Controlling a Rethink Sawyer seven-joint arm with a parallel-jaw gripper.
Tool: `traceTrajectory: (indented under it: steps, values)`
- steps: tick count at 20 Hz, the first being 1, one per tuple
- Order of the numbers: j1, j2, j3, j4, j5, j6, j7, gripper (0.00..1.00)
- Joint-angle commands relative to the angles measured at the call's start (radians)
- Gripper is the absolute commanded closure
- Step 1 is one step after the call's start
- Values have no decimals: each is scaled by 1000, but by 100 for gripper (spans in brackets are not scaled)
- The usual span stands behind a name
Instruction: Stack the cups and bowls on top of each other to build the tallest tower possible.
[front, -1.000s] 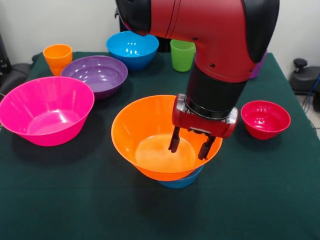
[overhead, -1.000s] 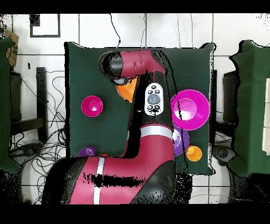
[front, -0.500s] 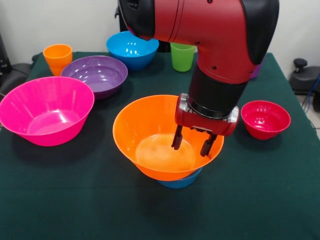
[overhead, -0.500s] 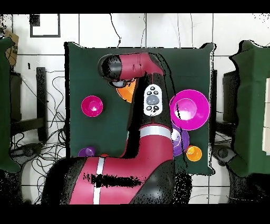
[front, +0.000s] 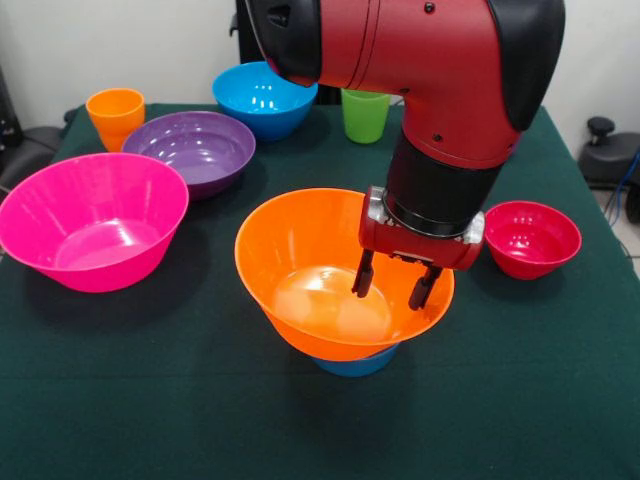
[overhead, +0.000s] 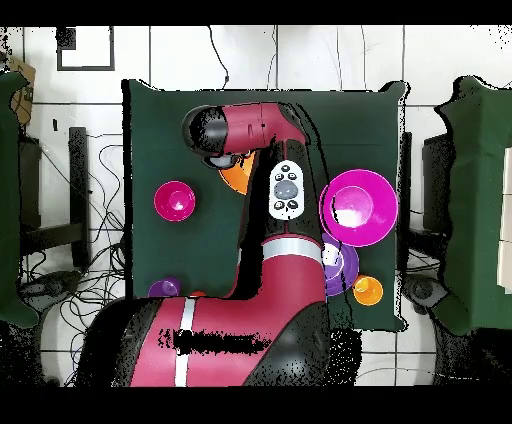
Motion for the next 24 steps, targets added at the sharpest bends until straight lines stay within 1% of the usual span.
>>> traceTrajectory:
  steps: [1,17,24]
  values:
    - [27,2,102,71,-50,-24,-153,0]
    - [35,1,111,77,-40,-29,-121,0]
    - [32,-5,107,76,-45,-24,-127,0]
